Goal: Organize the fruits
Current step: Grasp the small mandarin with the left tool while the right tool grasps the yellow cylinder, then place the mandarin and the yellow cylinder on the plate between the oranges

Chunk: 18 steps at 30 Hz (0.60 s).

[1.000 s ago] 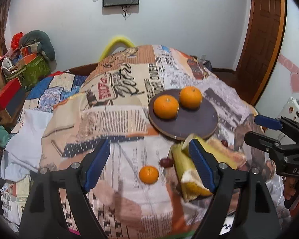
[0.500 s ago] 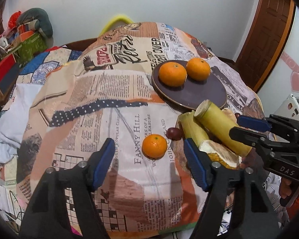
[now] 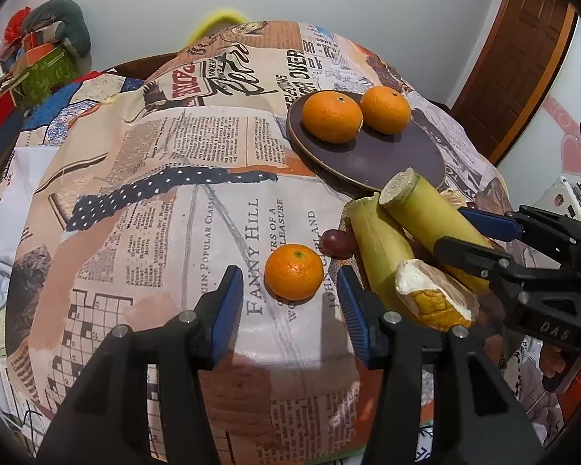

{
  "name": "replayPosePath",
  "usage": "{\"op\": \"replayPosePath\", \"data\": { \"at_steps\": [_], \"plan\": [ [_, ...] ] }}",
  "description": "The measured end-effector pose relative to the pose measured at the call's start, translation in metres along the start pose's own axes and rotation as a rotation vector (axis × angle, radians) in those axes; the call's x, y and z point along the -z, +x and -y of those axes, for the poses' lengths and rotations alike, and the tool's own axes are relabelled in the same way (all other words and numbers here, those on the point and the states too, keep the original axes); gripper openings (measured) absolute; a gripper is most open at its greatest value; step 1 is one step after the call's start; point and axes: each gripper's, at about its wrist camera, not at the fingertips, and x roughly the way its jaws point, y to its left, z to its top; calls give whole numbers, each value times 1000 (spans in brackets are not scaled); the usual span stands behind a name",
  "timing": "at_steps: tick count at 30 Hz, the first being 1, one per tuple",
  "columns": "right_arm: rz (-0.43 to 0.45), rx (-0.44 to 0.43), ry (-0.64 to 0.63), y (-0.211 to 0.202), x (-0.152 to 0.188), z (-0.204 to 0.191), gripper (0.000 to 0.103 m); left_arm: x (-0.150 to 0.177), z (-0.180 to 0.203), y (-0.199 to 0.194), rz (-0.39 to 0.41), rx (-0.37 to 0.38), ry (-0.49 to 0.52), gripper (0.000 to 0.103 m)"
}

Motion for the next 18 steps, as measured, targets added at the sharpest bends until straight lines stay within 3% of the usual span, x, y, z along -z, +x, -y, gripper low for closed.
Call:
{"op": "replayPosePath", "data": {
  "at_steps": [7, 13, 18],
  "plan": [
    [8, -28, 20, 3, -2, 5, 39, -3, 0, 13, -16, -1, 1, 50],
    [25, -38, 37, 1, -1, 5, 38, -4, 0, 21, -13, 1, 8, 35],
    [29, -51, 37, -3, 0, 6, 36, -4, 2, 18, -8, -6, 13, 34]
  ]
}}
